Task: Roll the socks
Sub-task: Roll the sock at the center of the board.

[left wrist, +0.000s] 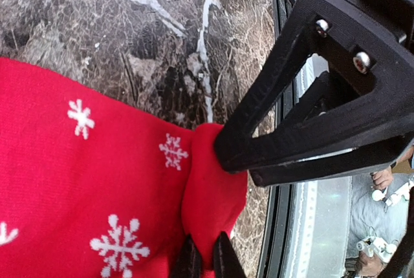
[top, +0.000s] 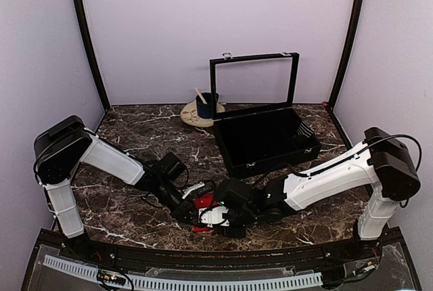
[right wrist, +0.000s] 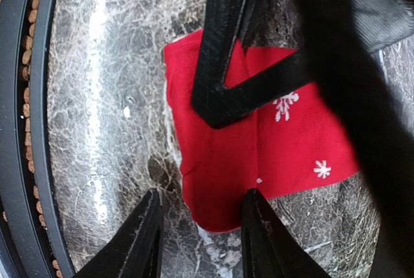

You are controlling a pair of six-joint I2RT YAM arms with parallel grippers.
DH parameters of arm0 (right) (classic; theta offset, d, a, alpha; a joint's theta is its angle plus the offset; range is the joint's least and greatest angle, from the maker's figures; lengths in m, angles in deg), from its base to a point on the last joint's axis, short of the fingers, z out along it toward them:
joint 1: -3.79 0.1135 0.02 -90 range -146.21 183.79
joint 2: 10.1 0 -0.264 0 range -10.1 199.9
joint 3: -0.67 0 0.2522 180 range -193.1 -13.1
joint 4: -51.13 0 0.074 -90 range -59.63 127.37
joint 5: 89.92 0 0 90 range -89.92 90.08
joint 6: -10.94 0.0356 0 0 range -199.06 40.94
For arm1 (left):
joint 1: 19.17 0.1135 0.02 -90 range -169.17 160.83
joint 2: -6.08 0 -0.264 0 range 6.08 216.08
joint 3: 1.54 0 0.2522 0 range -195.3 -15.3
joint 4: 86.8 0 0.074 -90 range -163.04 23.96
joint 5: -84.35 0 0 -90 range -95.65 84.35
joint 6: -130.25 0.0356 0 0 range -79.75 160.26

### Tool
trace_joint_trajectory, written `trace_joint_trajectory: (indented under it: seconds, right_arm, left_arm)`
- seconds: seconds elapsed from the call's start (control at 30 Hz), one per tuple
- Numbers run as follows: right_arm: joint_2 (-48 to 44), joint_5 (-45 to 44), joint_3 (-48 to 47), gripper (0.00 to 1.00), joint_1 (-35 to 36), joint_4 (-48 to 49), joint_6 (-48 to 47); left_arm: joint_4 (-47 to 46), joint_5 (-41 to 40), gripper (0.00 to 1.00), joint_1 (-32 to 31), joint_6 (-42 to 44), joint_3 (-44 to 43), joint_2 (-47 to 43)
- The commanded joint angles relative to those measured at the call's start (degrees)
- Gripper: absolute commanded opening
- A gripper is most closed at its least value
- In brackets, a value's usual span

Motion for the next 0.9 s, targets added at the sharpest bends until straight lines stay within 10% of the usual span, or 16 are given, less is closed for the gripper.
trace_joint_trajectory:
  seconds: [0.0,0.53,0.87]
  right_arm:
    - [1.44,0.44,-1.49,0.39,0.48,0.04,-1.55]
    - [4.84,0.03,-2.81,0.35,0.06,-0.36,-2.06]
    - [5.46,1.32,-2.19,0.07,-0.48,-2.52,-0.82]
  left_arm:
    - [6.67,-4.14,0.0,0.05,1.56,0.98,2.6]
    - [7.15,-2.33,0.0,0.04,1.42,0.74,3.34]
    - [6.69,-3.48,0.07,0.16,0.1,0.93,3.29]
